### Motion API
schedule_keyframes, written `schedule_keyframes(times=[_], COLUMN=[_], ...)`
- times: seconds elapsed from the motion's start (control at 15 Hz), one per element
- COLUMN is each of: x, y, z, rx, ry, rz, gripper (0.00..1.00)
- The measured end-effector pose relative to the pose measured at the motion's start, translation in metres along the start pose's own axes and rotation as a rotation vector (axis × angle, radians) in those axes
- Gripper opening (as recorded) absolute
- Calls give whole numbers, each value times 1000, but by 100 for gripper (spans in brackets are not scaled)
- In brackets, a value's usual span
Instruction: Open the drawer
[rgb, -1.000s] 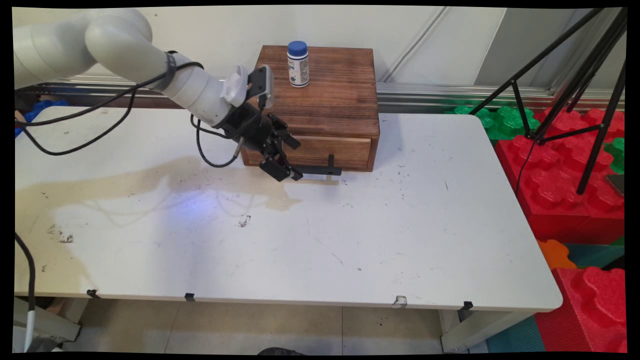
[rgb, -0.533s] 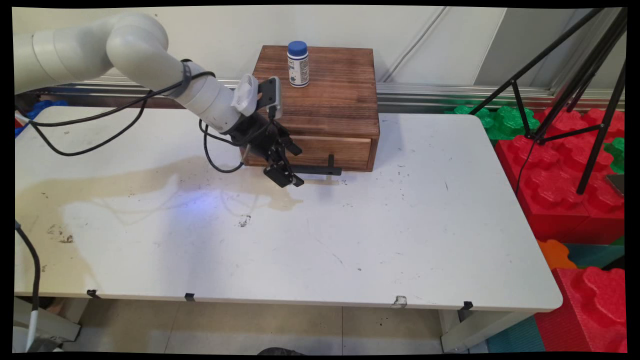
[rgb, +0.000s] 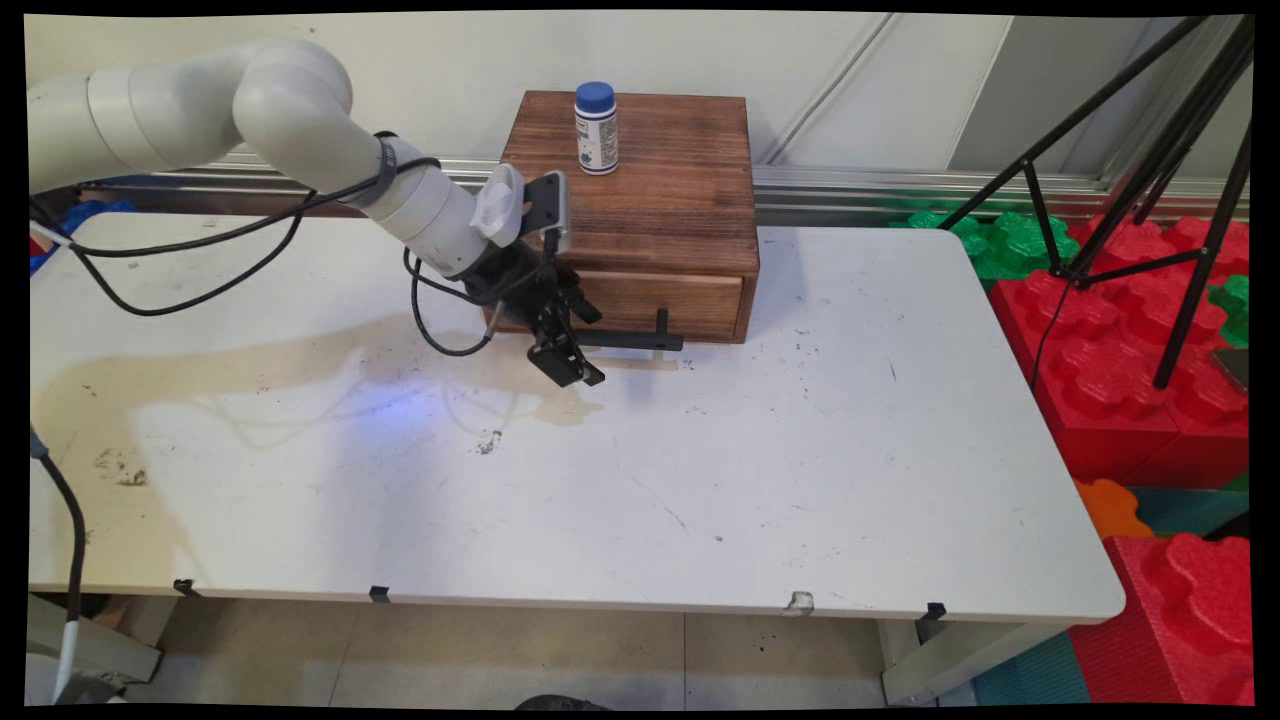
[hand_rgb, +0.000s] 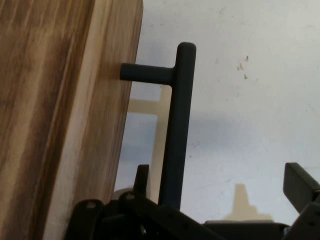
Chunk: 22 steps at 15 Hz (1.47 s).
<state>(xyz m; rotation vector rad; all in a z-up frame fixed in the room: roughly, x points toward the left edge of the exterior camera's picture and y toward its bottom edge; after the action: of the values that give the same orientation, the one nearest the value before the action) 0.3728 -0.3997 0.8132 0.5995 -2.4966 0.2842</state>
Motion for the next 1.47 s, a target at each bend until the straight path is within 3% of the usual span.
schedule_keyframes(times=[0.73,1.47], x=[-3,-4], y=[6,25], z=[8,4], rx=[-8,-25], ry=[-35,-42], rz=[6,36], gripper=[100,100])
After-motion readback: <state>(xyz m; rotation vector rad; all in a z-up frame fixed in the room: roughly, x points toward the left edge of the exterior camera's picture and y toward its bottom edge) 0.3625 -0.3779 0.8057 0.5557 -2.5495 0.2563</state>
